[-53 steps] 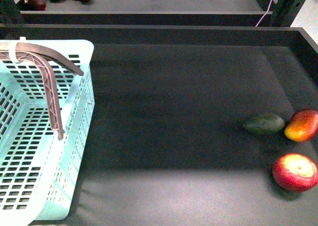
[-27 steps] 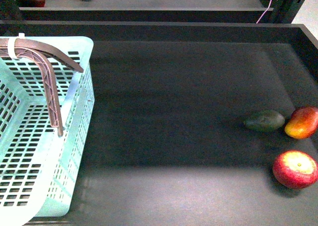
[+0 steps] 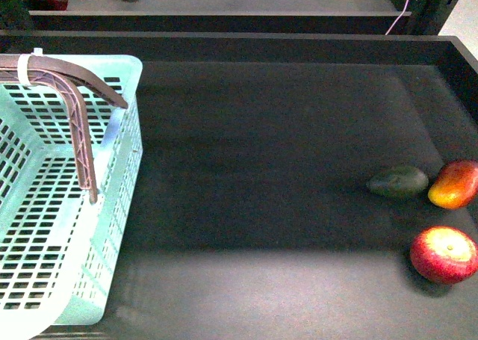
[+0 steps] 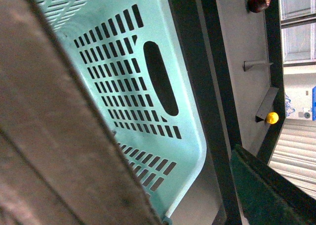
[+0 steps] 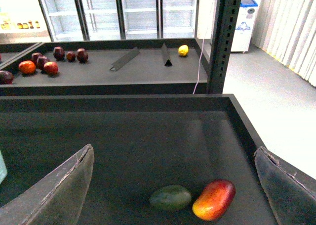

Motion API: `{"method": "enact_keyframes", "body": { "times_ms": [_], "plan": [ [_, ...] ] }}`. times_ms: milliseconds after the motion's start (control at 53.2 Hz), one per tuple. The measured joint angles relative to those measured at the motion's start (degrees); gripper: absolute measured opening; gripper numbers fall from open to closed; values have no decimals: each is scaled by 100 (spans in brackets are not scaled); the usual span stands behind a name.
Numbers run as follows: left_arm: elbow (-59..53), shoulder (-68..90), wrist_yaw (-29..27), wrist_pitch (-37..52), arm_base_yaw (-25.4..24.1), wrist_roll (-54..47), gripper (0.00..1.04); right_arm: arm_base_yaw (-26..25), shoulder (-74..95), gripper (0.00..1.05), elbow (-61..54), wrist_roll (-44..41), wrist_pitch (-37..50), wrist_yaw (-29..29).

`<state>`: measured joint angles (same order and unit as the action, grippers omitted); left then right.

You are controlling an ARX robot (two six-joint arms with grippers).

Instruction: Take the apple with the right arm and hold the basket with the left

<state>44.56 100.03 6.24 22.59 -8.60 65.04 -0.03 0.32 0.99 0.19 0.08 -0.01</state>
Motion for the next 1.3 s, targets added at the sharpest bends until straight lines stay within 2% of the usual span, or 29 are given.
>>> {"method": "enact_keyframes", "body": {
  "times_ms": [113, 226, 301, 564, 864, 996, 1297],
  "plan": [
    [4, 17, -33, -31, 26, 76, 48, 0, 0, 96, 0, 0, 0, 0],
    [59, 17, -149, -262, 63, 136, 25, 0, 0, 96, 0, 0, 0, 0],
    [79, -7, -127, -334, 63, 442, 19, 0, 0, 96, 0, 0, 0, 0],
    [-37, -409, -17, -675, 79, 323, 16, 0, 0, 96, 0, 0, 0, 0],
    [-422, -2033, 354, -1368, 328, 186, 16, 0, 0, 96, 0, 0, 0, 0],
    [-398, -2463, 334, -1637, 723, 190, 16, 0, 0, 96, 0, 0, 0, 0],
    [179, -2247, 24, -1746, 2159, 409, 16, 0, 0, 96, 0, 0, 0, 0]
  ]
}}
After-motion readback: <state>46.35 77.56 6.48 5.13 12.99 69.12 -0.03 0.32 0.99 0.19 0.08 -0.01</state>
